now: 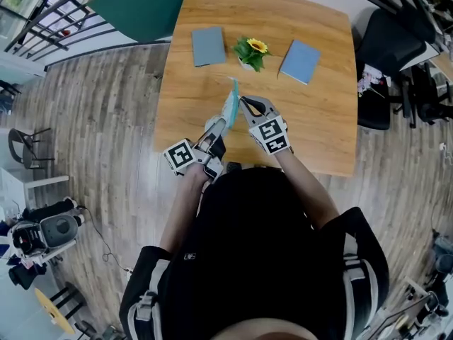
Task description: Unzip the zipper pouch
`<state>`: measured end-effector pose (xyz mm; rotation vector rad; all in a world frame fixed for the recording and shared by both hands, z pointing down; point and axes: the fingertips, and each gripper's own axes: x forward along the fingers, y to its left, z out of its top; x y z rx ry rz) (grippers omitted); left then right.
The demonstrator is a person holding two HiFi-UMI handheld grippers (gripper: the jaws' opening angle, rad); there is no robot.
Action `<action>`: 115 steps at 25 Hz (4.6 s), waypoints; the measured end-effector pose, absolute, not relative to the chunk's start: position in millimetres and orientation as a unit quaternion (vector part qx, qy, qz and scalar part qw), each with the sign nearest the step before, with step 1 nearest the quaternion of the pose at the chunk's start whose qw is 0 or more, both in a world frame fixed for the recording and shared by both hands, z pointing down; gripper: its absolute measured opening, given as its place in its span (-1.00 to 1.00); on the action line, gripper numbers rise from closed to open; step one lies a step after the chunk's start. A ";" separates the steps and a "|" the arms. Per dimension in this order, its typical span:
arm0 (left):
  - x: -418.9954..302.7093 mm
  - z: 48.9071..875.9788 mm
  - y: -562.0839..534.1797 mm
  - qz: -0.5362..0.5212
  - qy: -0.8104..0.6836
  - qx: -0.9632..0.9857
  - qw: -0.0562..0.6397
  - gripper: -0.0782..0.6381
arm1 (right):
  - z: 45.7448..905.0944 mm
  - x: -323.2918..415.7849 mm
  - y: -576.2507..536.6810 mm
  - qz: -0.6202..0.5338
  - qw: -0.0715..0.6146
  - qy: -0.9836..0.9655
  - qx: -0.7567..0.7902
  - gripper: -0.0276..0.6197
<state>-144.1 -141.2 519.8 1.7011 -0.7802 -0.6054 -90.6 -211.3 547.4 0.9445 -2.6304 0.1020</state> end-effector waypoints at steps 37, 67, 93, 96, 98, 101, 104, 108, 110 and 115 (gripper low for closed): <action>-59.3 511.0 -173.5 -0.229 -0.342 0.727 0.549 -0.77 | 546.6 -1.8 -264.9 0.058 0.151 -0.923 0.350 -0.87; -18.6 509.7 -171.9 -0.183 -0.341 0.732 0.561 -0.77 | 561.7 35.3 -276.2 0.121 0.109 -0.916 0.366 -0.85; -21.3 514.3 -160.8 -0.175 -0.330 0.738 0.562 -0.77 | 573.2 56.4 -284.9 0.140 0.122 -0.900 0.395 -0.85; -24.7 516.1 -159.8 -0.175 -0.332 0.740 0.559 -0.77 | 577.0 54.4 -282.1 0.141 0.128 -0.902 0.386 -0.84; -27.6 517.5 -159.7 -0.174 -0.334 0.740 0.556 -0.77 | 581.3 53.7 -279.8 0.154 0.129 -0.904 0.377 -0.83; -34.6 520.6 -158.3 -0.184 -0.343 0.729 0.563 -0.77 | 589.0 55.8 -276.2 0.168 0.137 -0.904 0.369 -0.75; -44.2 522.1 -159.5 -0.186 -0.353 0.728 0.558 -0.77 | 592.6 62.3 -276.9 0.176 0.140 -0.899 0.376 -0.75; -54.2 527.5 -159.6 -0.161 -0.373 0.737 0.541 -0.77 | 591.4 66.9 -273.8 0.173 0.144 -0.899 0.377 -0.77; -56.4 524.8 -163.1 -0.151 -0.375 0.754 0.517 -0.77 | 591.1 65.9 -269.4 0.168 0.149 -0.902 0.368 -0.81; -67.9 520.2 -173.5 -0.109 -0.412 0.783 0.453 -0.77 | 600.6 62.7 -254.6 0.165 0.174 -0.911 0.335 -0.84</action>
